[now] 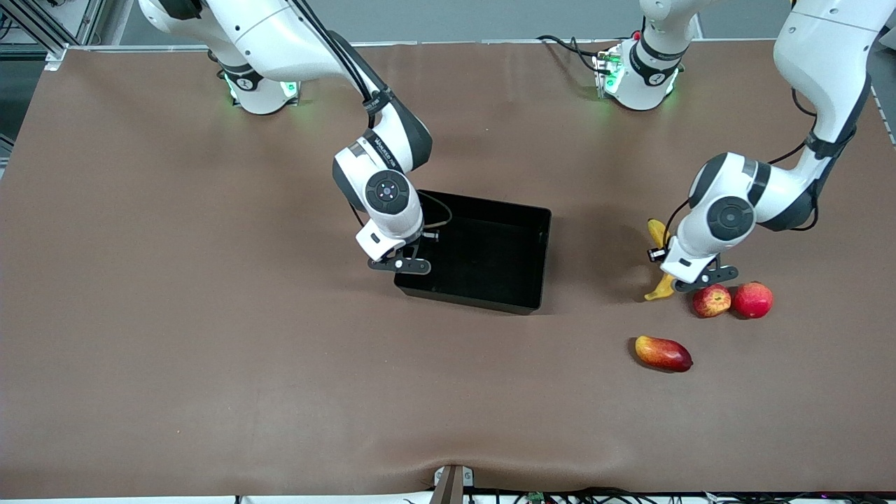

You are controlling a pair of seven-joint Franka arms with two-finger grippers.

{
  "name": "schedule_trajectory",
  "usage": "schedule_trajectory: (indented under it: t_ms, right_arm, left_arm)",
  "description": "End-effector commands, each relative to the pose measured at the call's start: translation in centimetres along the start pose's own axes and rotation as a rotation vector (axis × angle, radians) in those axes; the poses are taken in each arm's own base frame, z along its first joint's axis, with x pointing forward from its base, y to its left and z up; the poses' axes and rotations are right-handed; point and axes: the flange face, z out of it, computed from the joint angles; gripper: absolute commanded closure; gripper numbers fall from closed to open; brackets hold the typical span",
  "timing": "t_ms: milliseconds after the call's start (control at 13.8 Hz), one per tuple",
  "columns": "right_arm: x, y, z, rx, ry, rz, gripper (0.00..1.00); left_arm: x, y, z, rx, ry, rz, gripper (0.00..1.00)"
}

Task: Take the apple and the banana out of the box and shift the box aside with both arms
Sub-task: 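Set the banana near the apples while the right gripper grips the box rim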

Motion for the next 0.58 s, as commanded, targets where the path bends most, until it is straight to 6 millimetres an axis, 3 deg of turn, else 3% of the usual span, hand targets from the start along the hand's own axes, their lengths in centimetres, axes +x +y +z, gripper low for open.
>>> schedule_trajectory:
  t_ms: [0,217,362,507]
  right_arm:
    - [0.4,0.3,-0.6,-0.011,0.013,0.016,1.0]
    - [0.6,1.1,-2.2,-0.031,-0.011,0.025,1.0]
    - [1.5,3.4,-6.2,-0.025,-0.017,0.059,1.0]
    - [2.9,6.3,-9.7,-0.018,-0.023,0.057,1.0]
  left_arm:
    - [0.2,1.2,1.5,-0.013,0.036,0.08,1.0]
    - [1.0,2.3,3.2,-0.016,0.067,0.147,0.98]
    - [1.4,1.9,2.5,-0.008,0.086,0.148,0.0]
    - [1.9,1.3,-0.2,0.011,0.14,0.154,0.0]
